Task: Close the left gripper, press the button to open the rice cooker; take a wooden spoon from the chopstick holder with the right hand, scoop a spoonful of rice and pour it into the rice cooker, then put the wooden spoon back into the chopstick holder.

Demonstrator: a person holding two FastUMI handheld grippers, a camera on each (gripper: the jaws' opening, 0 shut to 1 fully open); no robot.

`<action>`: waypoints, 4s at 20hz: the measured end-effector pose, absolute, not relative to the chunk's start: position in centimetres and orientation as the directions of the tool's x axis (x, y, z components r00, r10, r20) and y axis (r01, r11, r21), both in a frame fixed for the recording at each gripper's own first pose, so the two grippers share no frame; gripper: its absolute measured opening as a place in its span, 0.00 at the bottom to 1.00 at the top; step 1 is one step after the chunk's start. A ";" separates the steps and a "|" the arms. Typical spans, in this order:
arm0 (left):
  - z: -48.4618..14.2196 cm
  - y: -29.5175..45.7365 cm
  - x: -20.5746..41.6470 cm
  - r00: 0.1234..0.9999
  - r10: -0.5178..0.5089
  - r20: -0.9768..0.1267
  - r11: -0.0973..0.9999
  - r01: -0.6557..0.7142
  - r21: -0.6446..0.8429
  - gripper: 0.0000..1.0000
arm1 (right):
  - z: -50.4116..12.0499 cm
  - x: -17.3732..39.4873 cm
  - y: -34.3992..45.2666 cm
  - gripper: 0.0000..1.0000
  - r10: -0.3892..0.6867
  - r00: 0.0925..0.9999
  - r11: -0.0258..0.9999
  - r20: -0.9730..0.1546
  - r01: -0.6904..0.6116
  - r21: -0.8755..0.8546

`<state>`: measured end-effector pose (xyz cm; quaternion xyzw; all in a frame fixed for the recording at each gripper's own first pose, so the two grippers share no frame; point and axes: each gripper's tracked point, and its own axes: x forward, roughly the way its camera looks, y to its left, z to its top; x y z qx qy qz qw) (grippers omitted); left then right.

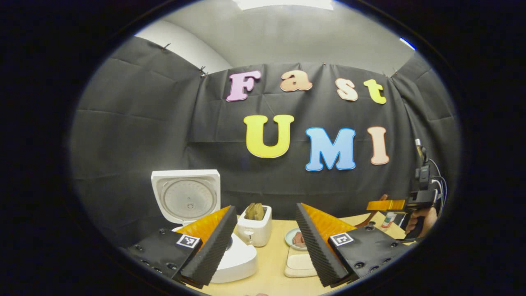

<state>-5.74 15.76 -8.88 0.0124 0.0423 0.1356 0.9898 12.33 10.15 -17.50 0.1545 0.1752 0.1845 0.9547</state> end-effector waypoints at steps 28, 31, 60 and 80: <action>-11.1 20.6 -8.9 0.937 0.326 -0.121 0.945 -0.325 0.030 1.00 | -31.8 13.5 16.3 0.10 0.478 0.784 0.700 -0.397 -0.067 0.711; -11.0 20.2 -8.1 0.945 0.302 -0.122 0.953 -0.302 0.016 0.99 | -30.4 13.5 14.0 0.10 0.443 0.818 0.663 -0.367 -0.024 0.748; -13.2 26.9 -9.6 0.963 0.249 -0.104 0.969 -0.248 0.021 0.99 | -14.3 12.3 24.2 0.10 0.527 0.849 0.304 -0.035 -0.150 0.941; -14.1 32.8 -12.1 0.929 0.359 -0.092 0.933 -0.360 0.005 0.97 | -16.5 15.1 42.3 0.10 0.693 0.709 0.479 -0.129 -0.319 0.818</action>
